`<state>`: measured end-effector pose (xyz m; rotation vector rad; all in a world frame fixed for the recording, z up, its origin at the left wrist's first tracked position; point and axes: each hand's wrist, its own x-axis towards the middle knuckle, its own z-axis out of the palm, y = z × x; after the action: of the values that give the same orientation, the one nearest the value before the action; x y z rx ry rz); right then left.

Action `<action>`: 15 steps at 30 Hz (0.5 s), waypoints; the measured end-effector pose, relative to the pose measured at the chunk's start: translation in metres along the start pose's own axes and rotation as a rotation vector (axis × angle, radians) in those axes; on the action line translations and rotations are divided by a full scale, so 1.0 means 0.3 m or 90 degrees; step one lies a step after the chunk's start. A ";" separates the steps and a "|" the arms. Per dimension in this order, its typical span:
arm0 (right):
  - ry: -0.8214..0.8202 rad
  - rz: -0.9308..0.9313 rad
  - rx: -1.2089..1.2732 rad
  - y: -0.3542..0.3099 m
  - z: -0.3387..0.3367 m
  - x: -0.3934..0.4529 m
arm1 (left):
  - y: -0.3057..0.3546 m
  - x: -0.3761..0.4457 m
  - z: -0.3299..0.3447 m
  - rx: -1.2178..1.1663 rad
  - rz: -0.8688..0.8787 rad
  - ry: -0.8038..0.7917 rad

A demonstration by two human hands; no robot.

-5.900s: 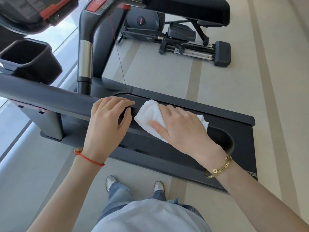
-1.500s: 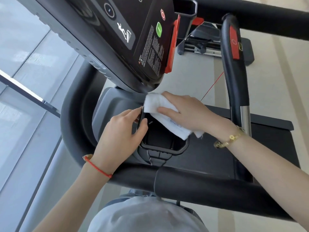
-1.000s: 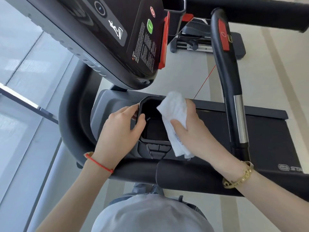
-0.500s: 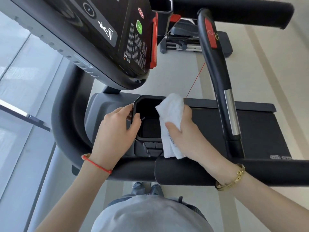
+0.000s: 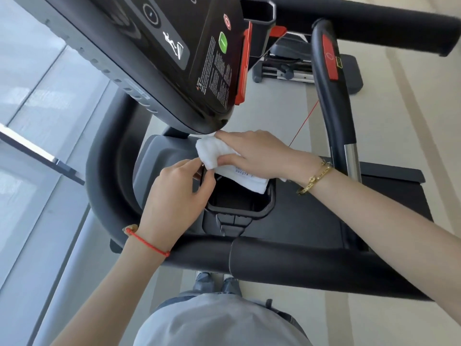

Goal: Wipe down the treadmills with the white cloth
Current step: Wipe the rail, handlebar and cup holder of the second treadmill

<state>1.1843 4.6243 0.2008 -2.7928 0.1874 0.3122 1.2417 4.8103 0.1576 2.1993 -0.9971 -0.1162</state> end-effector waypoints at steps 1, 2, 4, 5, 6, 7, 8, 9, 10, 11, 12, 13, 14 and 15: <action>0.005 -0.008 -0.012 -0.005 0.003 0.007 | -0.004 0.001 0.002 0.000 -0.001 0.001; 0.017 -0.008 -0.015 -0.008 0.006 0.007 | -0.006 0.001 0.001 0.001 -0.001 0.002; 0.044 0.008 0.014 0.008 0.015 -0.013 | -0.006 0.001 -0.001 0.002 0.001 0.001; 0.053 0.031 0.049 0.023 0.018 -0.033 | -0.003 0.002 -0.003 -0.002 0.005 -0.002; 0.057 0.063 0.094 0.041 0.023 -0.057 | -0.001 0.002 -0.005 -0.006 0.008 -0.005; 0.054 0.095 0.133 0.056 0.029 -0.081 | 0.002 0.002 -0.007 -0.008 0.009 -0.004; 0.046 0.121 0.162 0.065 0.036 -0.103 | 0.002 0.002 -0.008 -0.008 0.009 -0.001; 0.035 0.142 0.181 0.070 0.037 -0.114 | 0.001 0.001 -0.008 -0.009 0.008 0.002; 0.022 0.153 0.191 0.073 0.032 -0.112 | 0.000 0.001 -0.007 -0.011 0.007 0.003; -0.001 0.155 0.198 0.075 0.021 -0.099 | 0.002 0.000 -0.008 -0.012 0.006 0.000; -0.033 0.149 0.202 0.074 0.003 -0.080 | 0.004 0.000 -0.009 -0.011 0.007 -0.002; -0.065 0.143 0.208 0.070 -0.012 -0.063 | 0.005 0.001 -0.010 -0.010 0.011 -0.003; -0.082 0.143 0.226 0.066 -0.021 -0.052 | 0.005 0.003 -0.011 -0.010 0.014 -0.003; -0.072 0.157 0.257 0.063 -0.015 -0.055 | 0.005 0.004 -0.012 -0.009 0.015 -0.004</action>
<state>1.1662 4.6066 0.2032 -2.3478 0.5100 0.4360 1.2430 4.8108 0.1614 2.1747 -1.0224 -0.1187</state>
